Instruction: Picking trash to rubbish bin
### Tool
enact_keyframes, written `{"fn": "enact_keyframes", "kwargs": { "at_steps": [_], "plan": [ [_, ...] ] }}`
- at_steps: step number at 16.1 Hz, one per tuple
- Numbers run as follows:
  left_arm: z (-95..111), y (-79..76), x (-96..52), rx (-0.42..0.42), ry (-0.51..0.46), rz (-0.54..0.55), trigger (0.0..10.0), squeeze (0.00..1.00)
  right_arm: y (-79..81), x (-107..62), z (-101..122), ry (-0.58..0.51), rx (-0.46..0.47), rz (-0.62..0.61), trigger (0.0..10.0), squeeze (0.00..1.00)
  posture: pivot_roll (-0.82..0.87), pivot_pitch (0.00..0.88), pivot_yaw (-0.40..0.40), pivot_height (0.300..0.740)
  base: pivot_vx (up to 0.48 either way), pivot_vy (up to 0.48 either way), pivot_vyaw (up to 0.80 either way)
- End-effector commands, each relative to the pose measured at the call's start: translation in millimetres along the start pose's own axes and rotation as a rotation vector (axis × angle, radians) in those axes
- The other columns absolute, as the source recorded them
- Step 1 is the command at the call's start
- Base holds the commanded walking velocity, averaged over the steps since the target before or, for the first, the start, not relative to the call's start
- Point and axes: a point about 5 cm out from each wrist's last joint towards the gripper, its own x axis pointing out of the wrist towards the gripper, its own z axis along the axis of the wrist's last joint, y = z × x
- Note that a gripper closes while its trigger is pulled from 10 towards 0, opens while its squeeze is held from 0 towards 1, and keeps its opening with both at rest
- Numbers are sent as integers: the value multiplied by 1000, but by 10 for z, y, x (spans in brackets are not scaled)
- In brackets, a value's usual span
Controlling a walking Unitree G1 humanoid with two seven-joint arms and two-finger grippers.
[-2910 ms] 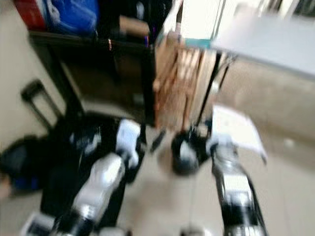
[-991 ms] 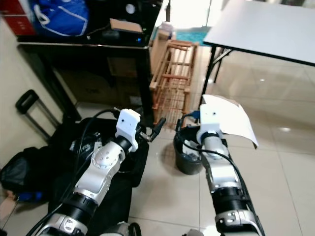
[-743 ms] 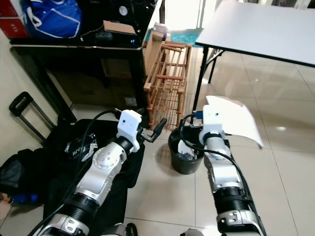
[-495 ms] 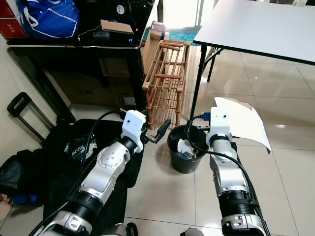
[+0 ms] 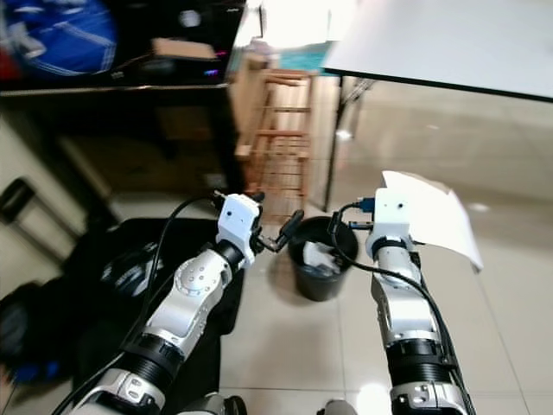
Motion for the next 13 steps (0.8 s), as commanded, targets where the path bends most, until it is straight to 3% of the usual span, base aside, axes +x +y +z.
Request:
{"fn": "enact_keyframes", "kwargs": {
  "at_steps": [1,13],
  "plan": [
    [19,-10,24,18,-3,-19,10000,0,-5,-19,-4,5,11,-8,10000,0,-114,89,79,740,0,0,-738],
    [-25,95,-20,17,15,66,10000,0,21,-16,-26,26,11,10,10000,0,-99,102,66,740,0,0,-717]
  ]
}}
